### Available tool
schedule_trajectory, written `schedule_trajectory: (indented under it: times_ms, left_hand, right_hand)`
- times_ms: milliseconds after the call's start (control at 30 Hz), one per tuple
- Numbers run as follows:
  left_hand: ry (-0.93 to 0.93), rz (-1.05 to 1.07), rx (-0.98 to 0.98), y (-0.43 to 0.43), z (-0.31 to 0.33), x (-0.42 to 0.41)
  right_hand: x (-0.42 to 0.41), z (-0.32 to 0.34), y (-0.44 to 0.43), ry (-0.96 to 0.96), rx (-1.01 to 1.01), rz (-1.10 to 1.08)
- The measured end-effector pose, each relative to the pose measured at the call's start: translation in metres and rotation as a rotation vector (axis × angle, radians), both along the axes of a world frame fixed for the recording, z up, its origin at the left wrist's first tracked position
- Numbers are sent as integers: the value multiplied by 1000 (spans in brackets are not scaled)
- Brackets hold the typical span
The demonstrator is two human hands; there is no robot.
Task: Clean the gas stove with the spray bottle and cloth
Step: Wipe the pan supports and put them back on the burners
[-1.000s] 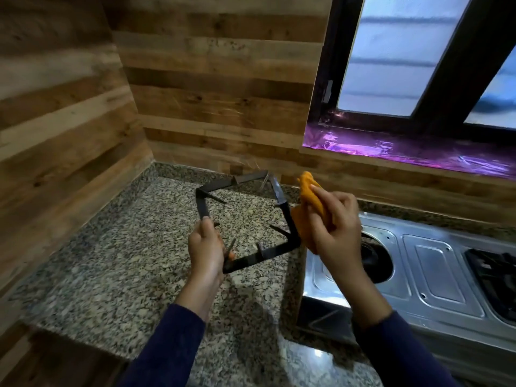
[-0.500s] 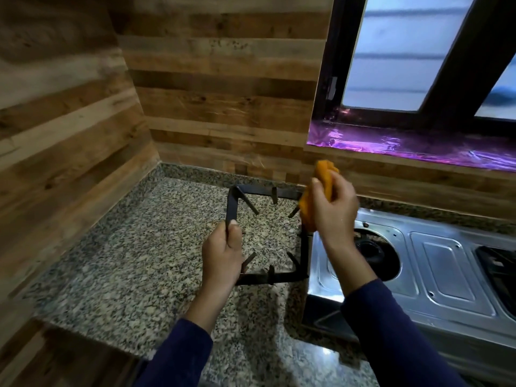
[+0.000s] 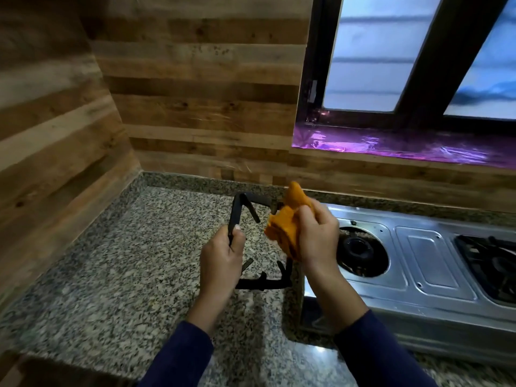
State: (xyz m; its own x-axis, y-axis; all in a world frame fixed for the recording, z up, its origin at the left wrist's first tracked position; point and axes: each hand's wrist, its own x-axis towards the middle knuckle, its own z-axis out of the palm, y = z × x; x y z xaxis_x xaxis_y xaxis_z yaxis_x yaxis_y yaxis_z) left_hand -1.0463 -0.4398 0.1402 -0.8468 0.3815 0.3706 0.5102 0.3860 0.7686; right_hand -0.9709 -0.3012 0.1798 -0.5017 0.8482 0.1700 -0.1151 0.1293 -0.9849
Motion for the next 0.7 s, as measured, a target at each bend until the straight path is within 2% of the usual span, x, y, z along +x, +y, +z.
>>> schedule_trajectory:
  times_ms: [67,133,233,367,433,500,533,600,700]
  left_hand:
    - [14,-71,-10,1,4,-4]
    - [29,-130,-17,1,7,-6]
    - [-4,-127,2,-2,5,-11]
    - [-33,-73,22,-13,-5,-23]
    - [-36,-82,39,-14,-4,-27]
    - [-52,-117,61,-15,0,-27]
    - [-73,-140,77,-14,1,-26]
    - [-134,-178,126,-9,1,-22]
    - [-198,-239,181,4,1,-10]
  right_hand:
    - [-9,4,-1,-63,370,79]
    - [-22,6,-6,-180,632,131]
    - [-25,2,-13,-282,719,146]
    - [-6,-21,-27,-413,602,174]
    - [9,-27,-36,-276,375,51]
    - [22,-25,-37,-7,-26,-45]
    - [28,-25,-33,67,-194,-65]
    - [37,-31,-12,11,-335,-54]
    - [50,-28,9,-12,-444,97]
